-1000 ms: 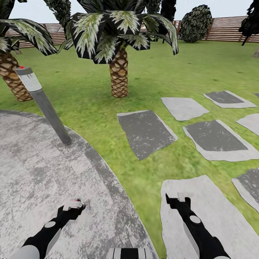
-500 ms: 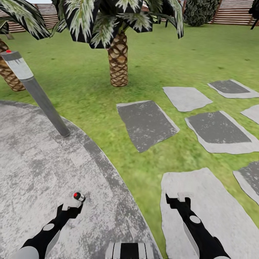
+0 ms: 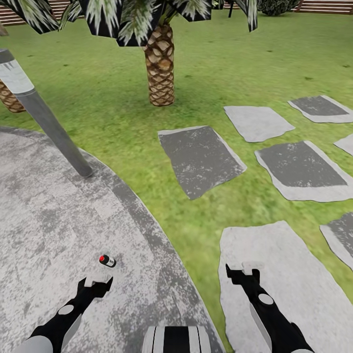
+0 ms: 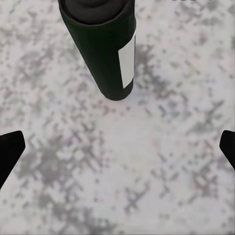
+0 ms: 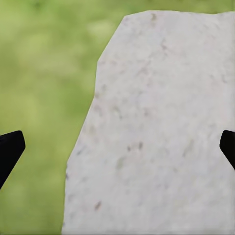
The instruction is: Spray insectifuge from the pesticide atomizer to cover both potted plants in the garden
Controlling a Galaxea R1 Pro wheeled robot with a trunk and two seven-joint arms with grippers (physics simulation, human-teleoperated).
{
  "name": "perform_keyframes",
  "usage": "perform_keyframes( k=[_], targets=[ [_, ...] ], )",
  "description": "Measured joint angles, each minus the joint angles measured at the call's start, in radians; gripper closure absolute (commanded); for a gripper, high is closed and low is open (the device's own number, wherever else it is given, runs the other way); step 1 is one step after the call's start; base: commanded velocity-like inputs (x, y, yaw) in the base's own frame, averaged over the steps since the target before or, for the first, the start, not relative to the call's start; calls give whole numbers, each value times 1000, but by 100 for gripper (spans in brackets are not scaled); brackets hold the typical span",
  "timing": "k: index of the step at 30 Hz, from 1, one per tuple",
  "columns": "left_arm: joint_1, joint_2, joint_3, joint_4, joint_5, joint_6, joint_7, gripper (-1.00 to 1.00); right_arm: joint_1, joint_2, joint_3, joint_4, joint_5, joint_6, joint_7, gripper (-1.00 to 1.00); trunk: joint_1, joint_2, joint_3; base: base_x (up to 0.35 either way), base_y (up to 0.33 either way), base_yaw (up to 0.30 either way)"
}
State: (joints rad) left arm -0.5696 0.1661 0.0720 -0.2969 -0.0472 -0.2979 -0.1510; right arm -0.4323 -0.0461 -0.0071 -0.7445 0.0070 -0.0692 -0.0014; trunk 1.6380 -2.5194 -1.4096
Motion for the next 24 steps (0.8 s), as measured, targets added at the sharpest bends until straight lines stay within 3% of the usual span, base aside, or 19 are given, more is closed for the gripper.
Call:
perform_keyframes(
  k=[24],
  targets=[
    [0, 0, 0, 0, 0, -6, 3, -100, 0, 0, 0, 0, 0, 0, 1, -100, 0, 0, 0, 71, 29, 0]
  ],
)
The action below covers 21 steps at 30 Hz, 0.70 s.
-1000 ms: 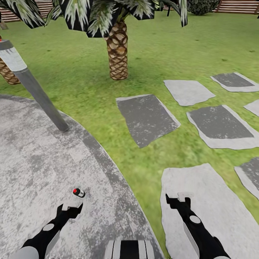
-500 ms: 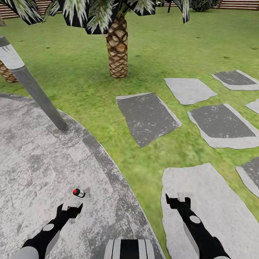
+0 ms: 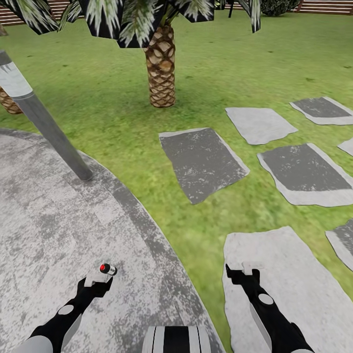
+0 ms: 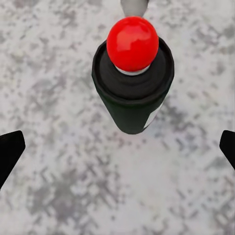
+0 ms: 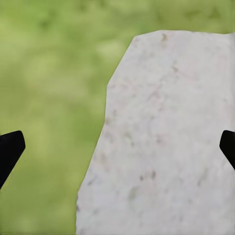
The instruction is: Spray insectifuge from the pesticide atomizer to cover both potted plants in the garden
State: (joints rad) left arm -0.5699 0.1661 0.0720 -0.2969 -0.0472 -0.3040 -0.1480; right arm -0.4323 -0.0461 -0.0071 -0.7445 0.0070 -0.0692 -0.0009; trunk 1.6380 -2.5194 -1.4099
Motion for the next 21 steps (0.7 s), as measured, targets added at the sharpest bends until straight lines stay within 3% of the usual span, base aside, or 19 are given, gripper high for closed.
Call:
perform_keyframes(
  k=[21],
  targets=[
    [0, -1, 0, 0, 0, 0, 0, -100, 0, 0, 0, 0, 0, 0, 0, -100, 0, 0, 0, 40, 0, 0]
  ],
)
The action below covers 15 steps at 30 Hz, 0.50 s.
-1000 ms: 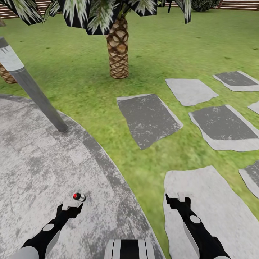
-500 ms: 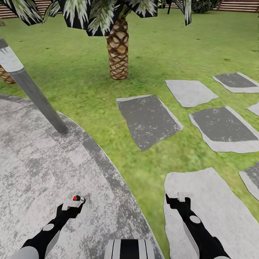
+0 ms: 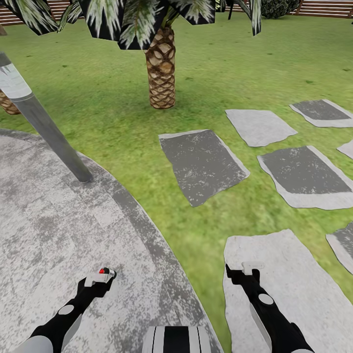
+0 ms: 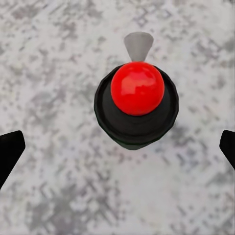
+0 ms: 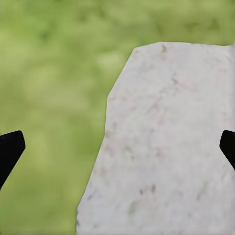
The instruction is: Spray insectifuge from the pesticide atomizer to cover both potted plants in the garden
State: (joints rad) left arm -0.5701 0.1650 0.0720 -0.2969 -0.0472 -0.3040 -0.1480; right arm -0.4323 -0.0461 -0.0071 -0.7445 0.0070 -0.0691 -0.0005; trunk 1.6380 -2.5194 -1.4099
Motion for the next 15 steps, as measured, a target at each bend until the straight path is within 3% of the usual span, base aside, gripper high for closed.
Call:
perform_keyframes(
  k=[15],
  targets=[
    [1, 0, 0, 0, 0, 0, 0, -100, 0, 0, 0, 0, 0, 0, 0, -100, 0, 0, 0, 29, -12, 0]
  ],
)
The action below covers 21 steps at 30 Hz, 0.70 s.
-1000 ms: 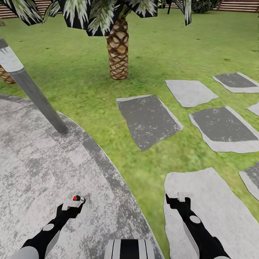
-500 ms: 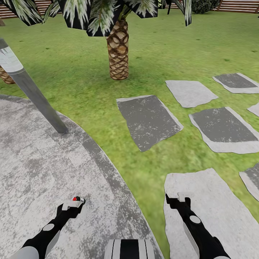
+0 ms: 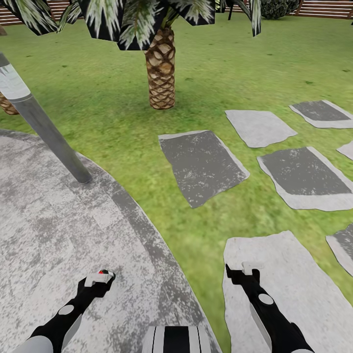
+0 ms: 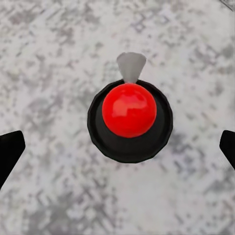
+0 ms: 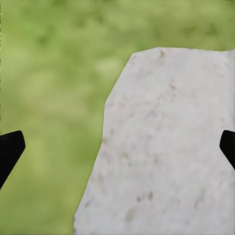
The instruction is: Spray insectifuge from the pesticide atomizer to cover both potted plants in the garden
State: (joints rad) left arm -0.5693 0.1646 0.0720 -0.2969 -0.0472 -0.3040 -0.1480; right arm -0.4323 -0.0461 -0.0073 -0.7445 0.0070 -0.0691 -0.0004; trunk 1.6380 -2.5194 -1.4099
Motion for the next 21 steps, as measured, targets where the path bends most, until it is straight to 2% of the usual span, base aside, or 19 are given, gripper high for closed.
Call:
perform_keyframes(
  k=[21],
  targets=[
    [0, 0, 0, 0, 0, 0, 0, -100, 0, 0, 0, 0, 0, 0, -1, -100, 0, 0, 0, 21, 0, 0]
  ],
)
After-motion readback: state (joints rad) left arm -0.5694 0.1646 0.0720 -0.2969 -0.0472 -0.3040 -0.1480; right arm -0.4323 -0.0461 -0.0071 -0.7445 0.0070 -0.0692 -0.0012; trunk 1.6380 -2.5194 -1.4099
